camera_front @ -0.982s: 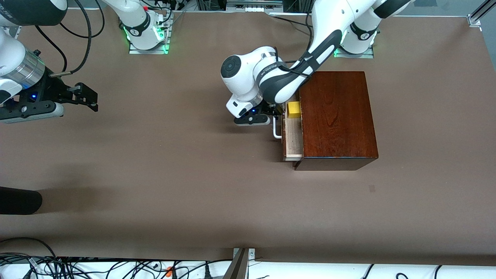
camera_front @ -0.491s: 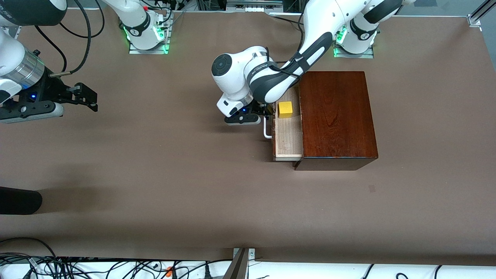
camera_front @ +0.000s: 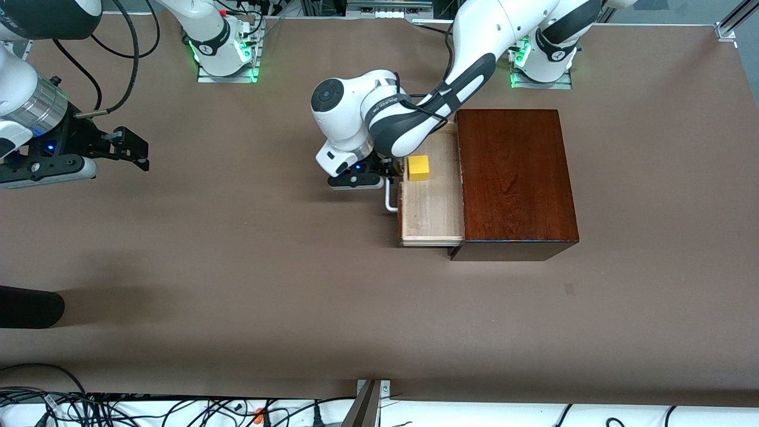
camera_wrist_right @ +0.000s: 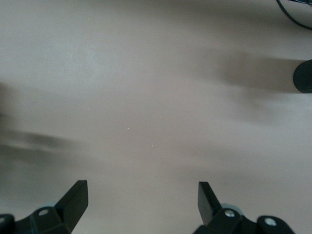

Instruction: Open drawer, take yellow block, close drawer

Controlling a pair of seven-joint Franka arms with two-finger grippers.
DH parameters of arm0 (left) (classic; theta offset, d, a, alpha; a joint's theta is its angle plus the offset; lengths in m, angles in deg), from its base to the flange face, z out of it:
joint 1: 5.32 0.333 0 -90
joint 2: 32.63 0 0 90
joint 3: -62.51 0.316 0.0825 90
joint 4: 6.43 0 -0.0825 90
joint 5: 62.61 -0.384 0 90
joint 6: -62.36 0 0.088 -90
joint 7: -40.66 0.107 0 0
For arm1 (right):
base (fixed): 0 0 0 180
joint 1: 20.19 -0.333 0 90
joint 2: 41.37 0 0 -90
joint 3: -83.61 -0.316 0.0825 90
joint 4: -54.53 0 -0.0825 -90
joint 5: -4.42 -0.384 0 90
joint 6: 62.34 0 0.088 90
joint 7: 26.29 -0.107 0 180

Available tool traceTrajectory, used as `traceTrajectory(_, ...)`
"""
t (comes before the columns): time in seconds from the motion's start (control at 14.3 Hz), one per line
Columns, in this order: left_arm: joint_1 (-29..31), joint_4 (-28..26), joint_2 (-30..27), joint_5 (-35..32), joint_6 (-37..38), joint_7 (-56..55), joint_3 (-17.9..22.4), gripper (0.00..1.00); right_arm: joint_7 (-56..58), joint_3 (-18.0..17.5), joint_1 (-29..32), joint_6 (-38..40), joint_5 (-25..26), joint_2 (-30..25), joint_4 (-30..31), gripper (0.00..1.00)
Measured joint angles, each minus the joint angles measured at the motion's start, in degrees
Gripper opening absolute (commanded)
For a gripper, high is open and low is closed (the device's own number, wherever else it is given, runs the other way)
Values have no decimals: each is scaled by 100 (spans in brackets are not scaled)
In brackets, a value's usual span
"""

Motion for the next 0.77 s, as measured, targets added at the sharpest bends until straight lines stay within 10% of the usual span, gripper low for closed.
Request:
traceTrajectory(0.42, 289, 369, -367, 498, 300, 56, -216, 100, 0, 6, 7, 0, 0, 1, 0, 100)
traceTrajectory(0.77, 2424, -256, -1885, 1220, 1118, 1124, -1474, 100, 0, 10, 13, 0, -2, 2, -1, 100)
